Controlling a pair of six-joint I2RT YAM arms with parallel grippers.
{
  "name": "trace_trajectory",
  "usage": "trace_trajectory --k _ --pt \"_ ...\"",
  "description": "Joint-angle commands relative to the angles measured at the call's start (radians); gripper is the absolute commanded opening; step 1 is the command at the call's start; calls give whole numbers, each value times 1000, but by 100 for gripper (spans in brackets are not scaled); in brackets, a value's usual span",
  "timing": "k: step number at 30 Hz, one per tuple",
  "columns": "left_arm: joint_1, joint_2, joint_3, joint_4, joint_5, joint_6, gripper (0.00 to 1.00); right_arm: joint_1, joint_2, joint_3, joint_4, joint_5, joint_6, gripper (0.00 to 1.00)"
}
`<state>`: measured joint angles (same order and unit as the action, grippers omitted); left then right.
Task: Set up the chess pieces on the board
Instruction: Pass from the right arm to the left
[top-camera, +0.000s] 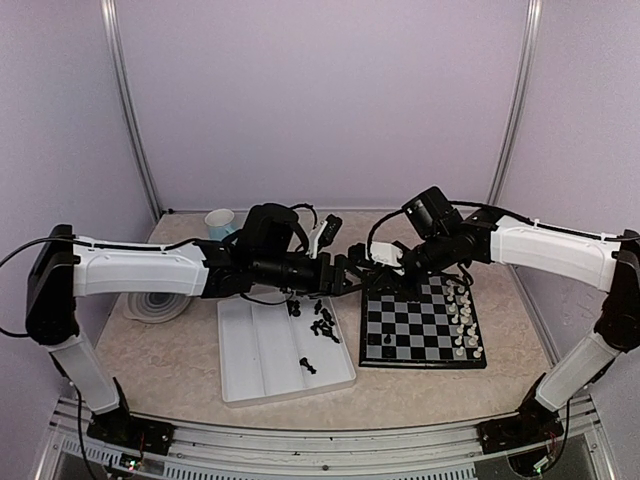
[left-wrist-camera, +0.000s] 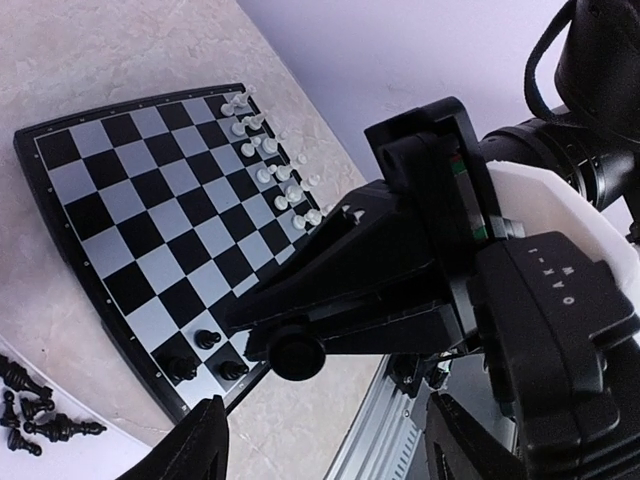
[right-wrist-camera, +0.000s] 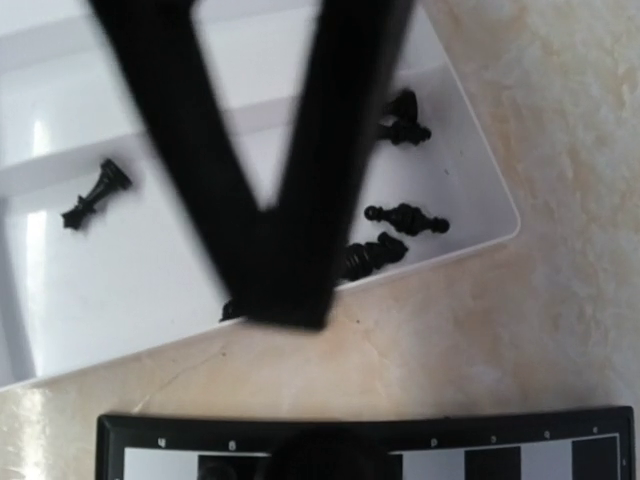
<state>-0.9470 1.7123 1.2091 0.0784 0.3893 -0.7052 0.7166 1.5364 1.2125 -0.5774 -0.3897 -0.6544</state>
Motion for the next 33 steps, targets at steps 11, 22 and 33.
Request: trace_trajectory --k 11,22,33 --pt "18 34 -38 133 48 -68 54 69 11 35 -86 11 -38 7" --pt "19 56 -88 265 50 -126 41 70 0 41 -107 -98 -18 7" --pt "19 70 -116 315 75 -155 32 70 7 45 -92 -73 2 7"
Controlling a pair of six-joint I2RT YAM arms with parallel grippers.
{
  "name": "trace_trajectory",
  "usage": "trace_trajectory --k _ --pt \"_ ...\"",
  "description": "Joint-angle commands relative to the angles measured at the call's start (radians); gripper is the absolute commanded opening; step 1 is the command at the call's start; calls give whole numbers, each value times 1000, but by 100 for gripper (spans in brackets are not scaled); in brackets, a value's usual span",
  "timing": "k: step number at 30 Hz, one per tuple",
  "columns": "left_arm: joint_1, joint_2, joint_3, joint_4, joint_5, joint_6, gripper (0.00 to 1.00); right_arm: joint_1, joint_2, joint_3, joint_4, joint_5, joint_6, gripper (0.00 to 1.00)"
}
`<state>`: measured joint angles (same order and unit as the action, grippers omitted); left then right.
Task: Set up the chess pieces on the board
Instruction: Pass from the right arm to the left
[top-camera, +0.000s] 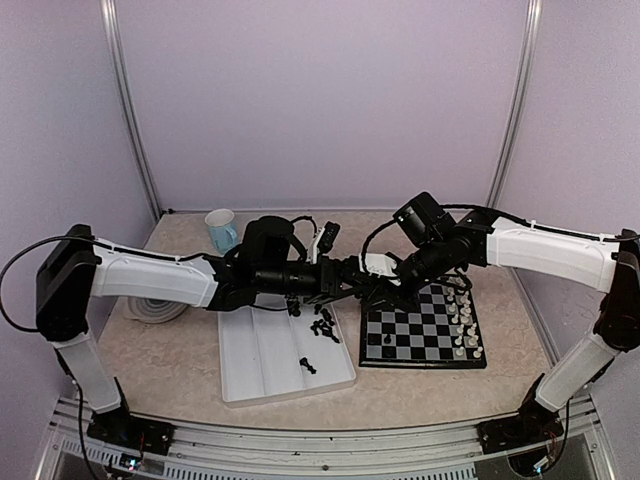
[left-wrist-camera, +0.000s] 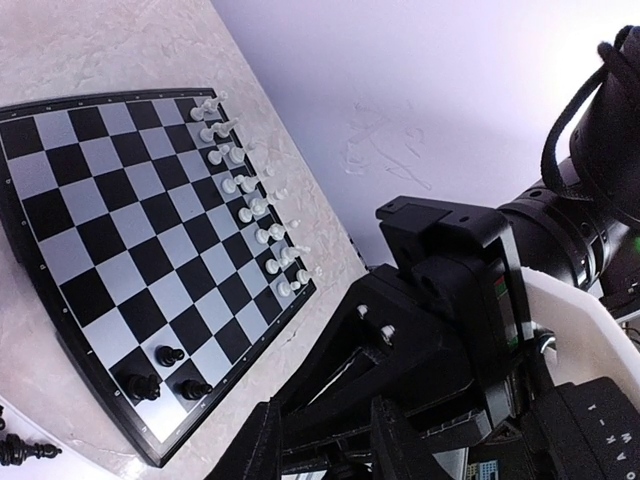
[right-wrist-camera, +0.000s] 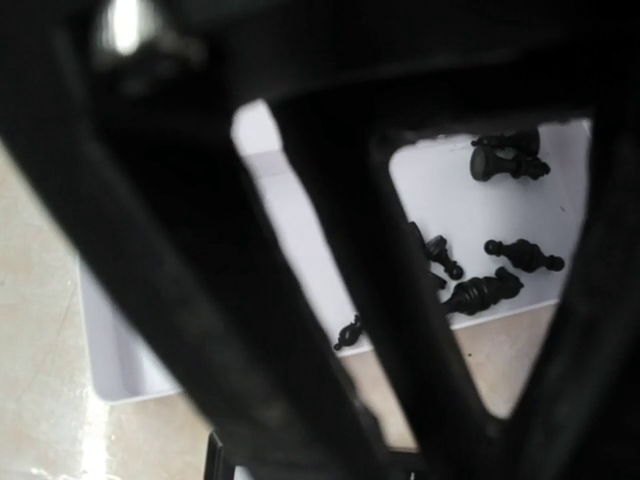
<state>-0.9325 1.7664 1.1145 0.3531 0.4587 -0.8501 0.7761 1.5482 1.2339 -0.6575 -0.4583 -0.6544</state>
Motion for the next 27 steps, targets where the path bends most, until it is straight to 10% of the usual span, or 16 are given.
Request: trace_trajectory --k 1,18,27 --pt "4 14 -24 38 6 -10 33 11 -4 23 -8 3 5 7" --pt "0 -4 -51 29 2 -12 38 0 24 46 13 45 42 7" --pt "3 -1 -54 32 -14 -12 13 0 19 37 15 45 36 7"
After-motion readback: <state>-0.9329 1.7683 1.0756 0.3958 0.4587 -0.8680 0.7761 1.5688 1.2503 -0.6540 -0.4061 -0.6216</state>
